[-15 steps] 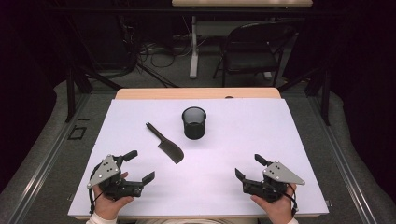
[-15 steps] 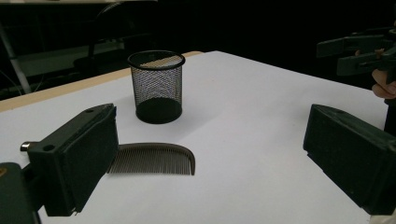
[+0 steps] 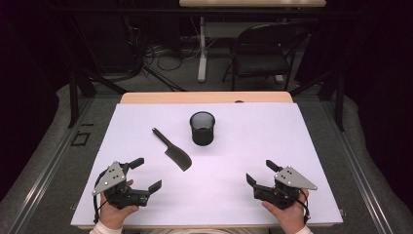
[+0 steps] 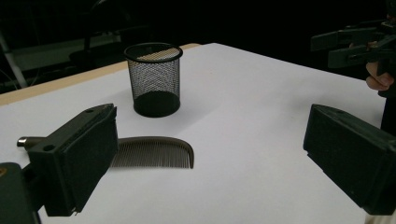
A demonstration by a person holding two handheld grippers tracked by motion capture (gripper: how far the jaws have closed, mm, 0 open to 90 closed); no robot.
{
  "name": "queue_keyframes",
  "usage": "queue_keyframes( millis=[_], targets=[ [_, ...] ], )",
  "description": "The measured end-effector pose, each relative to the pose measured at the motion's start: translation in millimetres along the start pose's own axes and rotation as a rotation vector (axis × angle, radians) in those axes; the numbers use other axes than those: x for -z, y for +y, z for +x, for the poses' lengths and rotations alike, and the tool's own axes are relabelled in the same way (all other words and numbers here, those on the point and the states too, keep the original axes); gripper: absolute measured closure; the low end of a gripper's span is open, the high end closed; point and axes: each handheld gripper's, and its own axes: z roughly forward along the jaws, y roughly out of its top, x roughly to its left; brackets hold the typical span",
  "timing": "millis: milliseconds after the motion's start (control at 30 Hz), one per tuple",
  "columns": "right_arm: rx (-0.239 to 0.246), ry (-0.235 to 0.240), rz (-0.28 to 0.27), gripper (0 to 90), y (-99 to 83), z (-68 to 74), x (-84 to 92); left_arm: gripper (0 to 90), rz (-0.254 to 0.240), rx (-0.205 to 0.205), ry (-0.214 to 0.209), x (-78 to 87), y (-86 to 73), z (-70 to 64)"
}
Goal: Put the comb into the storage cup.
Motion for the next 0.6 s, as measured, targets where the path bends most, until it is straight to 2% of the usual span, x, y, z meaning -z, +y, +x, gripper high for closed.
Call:
queue_keyframes(
  millis=[100, 167, 233, 333, 400, 600],
  targets=[
    [-0.008, 0.005, 0.004, 16.8, -0.7, 0.3, -0.5, 3.7, 0.002, 0.023, -0.025, -0.8, 0.2, 1.1],
    [-0.005, 0.002, 0.005, 17.1, -1.5, 0.2, -1.1, 7.6, -0.007, 0.018, -0.011, 0.5, 1.0, 0.8],
    [-0.008, -0.002, 0.016, 17.5, -2.2, -0.2, -1.3, 15.6, -0.007, 0.016, 0.001, 1.1, 1.3, 1.4],
    [-0.015, -0.001, 0.017, 17.7, -2.0, -0.6, -1.5, 15.6, 0.019, 0.032, 0.026, 1.8, 2.0, 4.5],
    [-0.017, 0.002, 0.015, 17.8, -1.9, -1.2, -2.3, 16.0, 0.013, 0.060, 0.038, 2.8, 2.9, 7.4],
    [-0.023, 0.006, 0.023, 18.2, -3.1, -2.4, -6.5, 22.3, 0.026, 0.080, 0.076, 5.3, 10.0, 15.7]
  ],
)
